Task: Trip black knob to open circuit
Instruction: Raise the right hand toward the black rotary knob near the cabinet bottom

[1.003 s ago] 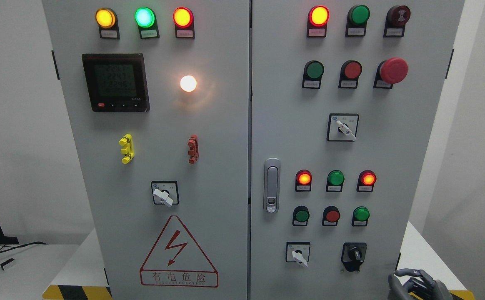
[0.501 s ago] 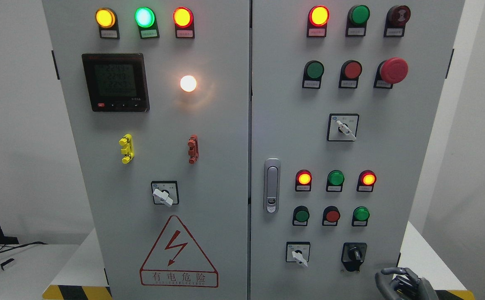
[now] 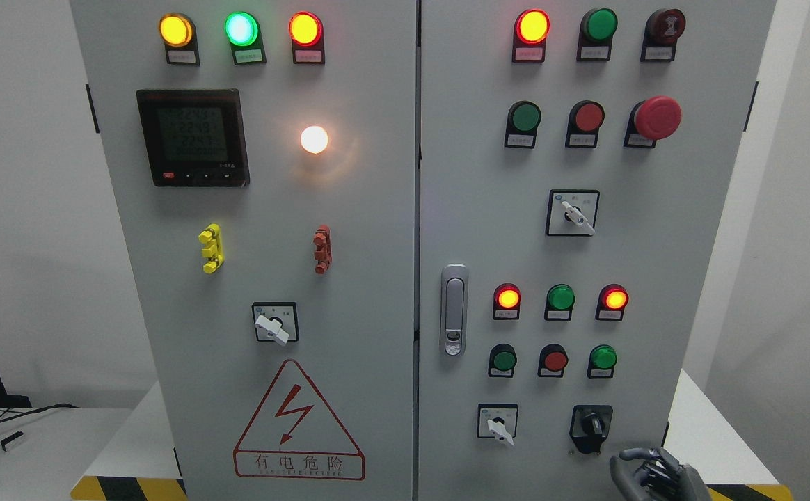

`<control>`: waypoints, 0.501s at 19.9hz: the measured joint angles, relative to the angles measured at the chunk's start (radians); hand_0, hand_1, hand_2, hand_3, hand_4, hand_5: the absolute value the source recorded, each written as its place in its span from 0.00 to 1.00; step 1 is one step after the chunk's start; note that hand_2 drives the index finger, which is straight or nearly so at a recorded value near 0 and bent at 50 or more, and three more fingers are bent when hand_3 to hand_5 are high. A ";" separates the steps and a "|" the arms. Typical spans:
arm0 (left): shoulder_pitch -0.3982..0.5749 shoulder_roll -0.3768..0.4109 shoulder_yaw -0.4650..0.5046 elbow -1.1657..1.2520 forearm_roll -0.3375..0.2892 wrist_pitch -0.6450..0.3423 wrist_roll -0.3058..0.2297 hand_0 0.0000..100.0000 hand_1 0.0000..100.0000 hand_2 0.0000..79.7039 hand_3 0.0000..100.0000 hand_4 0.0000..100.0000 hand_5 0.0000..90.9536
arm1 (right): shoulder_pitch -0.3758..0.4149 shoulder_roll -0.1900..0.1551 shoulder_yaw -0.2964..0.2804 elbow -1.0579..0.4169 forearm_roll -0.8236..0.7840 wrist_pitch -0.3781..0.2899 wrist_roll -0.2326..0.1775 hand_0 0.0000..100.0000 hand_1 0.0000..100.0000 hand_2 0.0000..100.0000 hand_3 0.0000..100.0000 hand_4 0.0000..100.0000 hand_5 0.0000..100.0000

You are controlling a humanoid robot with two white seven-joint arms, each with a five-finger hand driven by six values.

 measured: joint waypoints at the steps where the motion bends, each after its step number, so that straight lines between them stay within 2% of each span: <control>1: 0.000 0.000 0.000 0.000 0.000 0.000 0.000 0.12 0.39 0.00 0.00 0.00 0.00 | -0.001 0.002 0.004 0.000 0.000 0.000 -0.001 0.40 0.77 0.49 0.85 0.77 0.81; 10: 0.000 0.000 0.000 0.000 0.000 0.000 0.000 0.12 0.39 0.00 0.00 0.00 0.00 | -0.009 0.010 0.029 -0.005 0.001 0.002 -0.002 0.42 0.77 0.49 0.84 0.77 0.81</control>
